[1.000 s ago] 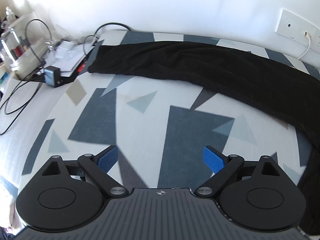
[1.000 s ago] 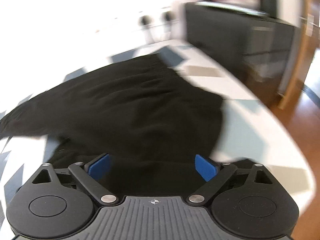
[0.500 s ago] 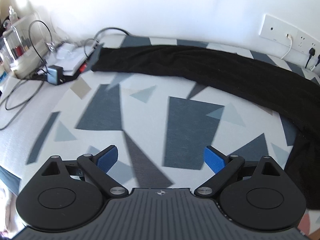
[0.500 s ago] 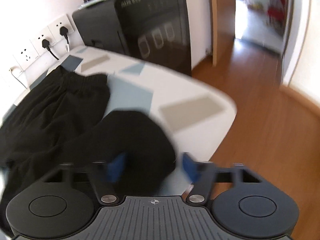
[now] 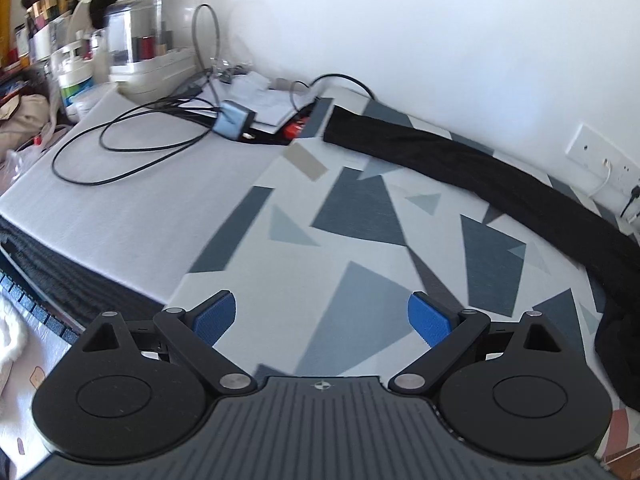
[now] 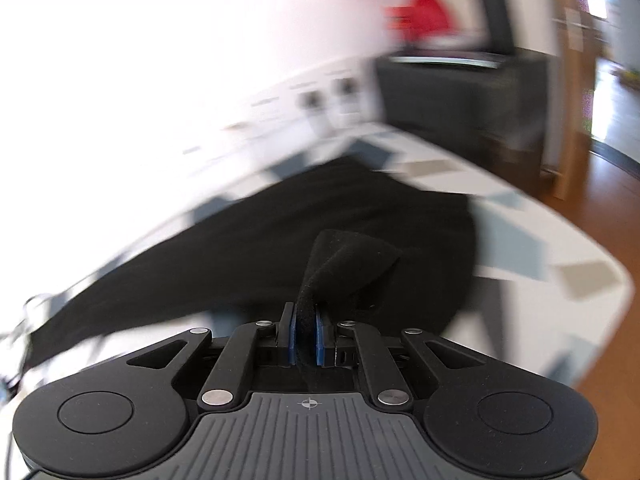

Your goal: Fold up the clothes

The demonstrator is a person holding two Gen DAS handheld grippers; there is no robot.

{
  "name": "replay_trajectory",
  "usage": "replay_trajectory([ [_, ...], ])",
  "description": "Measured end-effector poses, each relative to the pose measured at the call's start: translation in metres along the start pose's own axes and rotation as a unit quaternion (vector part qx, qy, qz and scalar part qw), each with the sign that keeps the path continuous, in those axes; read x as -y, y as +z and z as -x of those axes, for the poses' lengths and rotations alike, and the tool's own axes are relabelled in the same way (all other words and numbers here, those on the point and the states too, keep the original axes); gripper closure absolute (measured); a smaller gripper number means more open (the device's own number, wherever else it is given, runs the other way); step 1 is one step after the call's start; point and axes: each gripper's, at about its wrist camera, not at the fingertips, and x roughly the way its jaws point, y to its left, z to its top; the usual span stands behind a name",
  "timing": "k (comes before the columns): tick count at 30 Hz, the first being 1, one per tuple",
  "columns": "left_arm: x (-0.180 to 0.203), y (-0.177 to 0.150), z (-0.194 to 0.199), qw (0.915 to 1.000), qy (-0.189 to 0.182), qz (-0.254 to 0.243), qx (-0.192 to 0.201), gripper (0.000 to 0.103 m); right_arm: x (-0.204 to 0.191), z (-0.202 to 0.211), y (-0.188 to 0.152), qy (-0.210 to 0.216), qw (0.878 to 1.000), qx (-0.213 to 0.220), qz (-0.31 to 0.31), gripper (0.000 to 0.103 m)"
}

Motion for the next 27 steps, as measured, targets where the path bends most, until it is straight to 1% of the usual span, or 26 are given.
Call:
replay_trajectory([
  [2, -0.020, -0.005, 0.009, 0.9998, 0.000, 0.019, 0.007, 0.008, -0.048, -0.006, -0.007, 0.039, 0.999, -0.019, 0.033, 0.095],
  [4, -0.040, -0.011, 0.017, 0.9990, -0.001, 0.043, 0.011, 0.008, -0.101, -0.012, -0.015, 0.083, 0.993, -0.041, 0.073, 0.095],
  [6, -0.058, -0.016, 0.025, 0.9978, 0.003, 0.066, 0.013, 0.008, -0.157, -0.019, -0.030, 0.130, 0.983, -0.067, 0.109, 0.096],
  [9, -0.084, -0.024, 0.038, 0.9958, 0.017, 0.088, 0.017, 0.008, -0.243, -0.025, -0.055, 0.204, 0.962, -0.096, 0.155, 0.096],
  [12, -0.103, -0.028, 0.049, 0.9941, 0.032, 0.101, 0.022, 0.008, -0.316, -0.020, -0.076, 0.270, 0.941, -0.094, 0.183, 0.096],
  [14, -0.113, -0.029, 0.055, 0.9932, 0.038, 0.108, 0.024, 0.008, -0.354, -0.013, -0.084, 0.301, 0.930, -0.087, 0.190, 0.096],
  [15, -0.117, -0.029, 0.056, 0.9930, 0.040, 0.108, 0.025, 0.008, -0.368, -0.013, -0.086, 0.310, 0.927, -0.083, 0.193, 0.096],
  [16, -0.119, -0.029, 0.058, 0.9930, 0.041, 0.108, 0.026, 0.008, -0.375, -0.013, -0.088, 0.310, 0.926, -0.085, 0.196, 0.092],
  [17, -0.121, -0.028, 0.059, 0.9932, 0.041, 0.106, 0.026, 0.008, -0.382, -0.012, -0.090, 0.310, 0.925, -0.088, 0.199, 0.083],
  [18, -0.122, -0.028, 0.059, 0.9934, 0.040, 0.104, 0.026, 0.008, -0.388, -0.012, -0.092, 0.310, 0.924, -0.091, 0.202, 0.079],
  [19, -0.122, -0.027, 0.058, 0.9936, 0.037, 0.103, 0.026, 0.008, -0.384, -0.011, -0.092, 0.312, 0.924, -0.097, 0.201, 0.074],
  [20, -0.122, -0.026, 0.056, 0.9938, 0.034, 0.103, 0.024, 0.008, -0.379, -0.011, -0.092, 0.313, 0.923, -0.102, 0.200, 0.074],
  [21, -0.122, -0.025, 0.053, 0.9939, 0.029, 0.105, 0.021, 0.008, -0.369, -0.012, -0.093, 0.306, 0.925, -0.100, 0.200, 0.073],
  [23, -0.119, -0.023, 0.044, 0.9939, 0.013, 0.109, 0.009, 0.008, -0.337, -0.021, -0.092, 0.275, 0.935, -0.098, 0.204, 0.071],
  [24, -0.117, -0.022, 0.039, 0.9938, 0.004, 0.111, 0.002, 0.008, -0.320, -0.030, -0.091, 0.253, 0.941, -0.101, 0.200, 0.071],
  [27, -0.106, -0.020, 0.025, 0.9933, -0.018, 0.113, -0.017, 0.008, -0.256, -0.052, -0.079, 0.174, 0.965, -0.115, 0.158, 0.071],
])
